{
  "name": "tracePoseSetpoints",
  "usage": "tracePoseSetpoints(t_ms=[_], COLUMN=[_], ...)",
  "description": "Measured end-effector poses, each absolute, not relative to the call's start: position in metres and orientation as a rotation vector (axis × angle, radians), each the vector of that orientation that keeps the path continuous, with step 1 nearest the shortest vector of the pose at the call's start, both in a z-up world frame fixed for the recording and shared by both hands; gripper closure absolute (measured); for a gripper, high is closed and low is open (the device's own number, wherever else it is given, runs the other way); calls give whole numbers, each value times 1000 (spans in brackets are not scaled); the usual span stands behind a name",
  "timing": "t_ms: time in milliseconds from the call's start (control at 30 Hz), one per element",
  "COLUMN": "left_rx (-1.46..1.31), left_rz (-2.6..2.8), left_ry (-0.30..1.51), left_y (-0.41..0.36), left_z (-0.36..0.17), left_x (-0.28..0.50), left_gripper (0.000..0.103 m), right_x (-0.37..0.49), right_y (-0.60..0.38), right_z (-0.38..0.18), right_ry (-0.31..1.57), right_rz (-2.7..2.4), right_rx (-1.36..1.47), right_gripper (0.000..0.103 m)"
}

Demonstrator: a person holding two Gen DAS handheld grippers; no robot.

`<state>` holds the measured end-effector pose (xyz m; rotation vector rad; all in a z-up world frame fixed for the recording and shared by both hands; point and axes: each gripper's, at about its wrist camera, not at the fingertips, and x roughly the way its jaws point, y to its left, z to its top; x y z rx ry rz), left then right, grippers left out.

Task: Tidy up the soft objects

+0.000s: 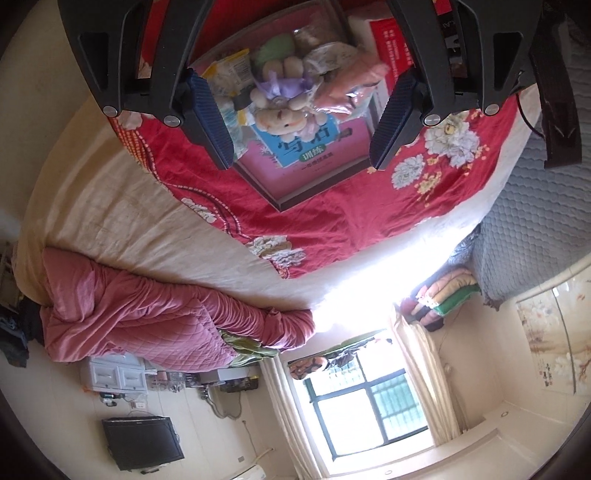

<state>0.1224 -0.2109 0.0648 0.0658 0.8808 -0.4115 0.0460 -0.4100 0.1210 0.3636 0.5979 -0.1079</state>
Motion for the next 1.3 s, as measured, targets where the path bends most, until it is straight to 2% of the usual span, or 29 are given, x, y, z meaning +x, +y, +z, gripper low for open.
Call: tracePoseSetpoints(t_ms=[233,533,700,1300], left_rx=[48,3,0,31], left_rz=[-383,-350,-332,-285], left_ry=[859,825,828,833], left_y=[-173,-138,-130,-130], left_z=[80,83,81,67], left_x=[97,61,49,36], left_gripper=[16,16,16,16], right_x=[-6,-53,-58,-58], right_y=[-373,-316,-302,-301], right_z=[142,116,92,85], right_ry=[539,621,726,723], right_rz=[-142,-157,-160,-154], right_rx=[407,273,192,191], right_gripper=[26,25,25,25])
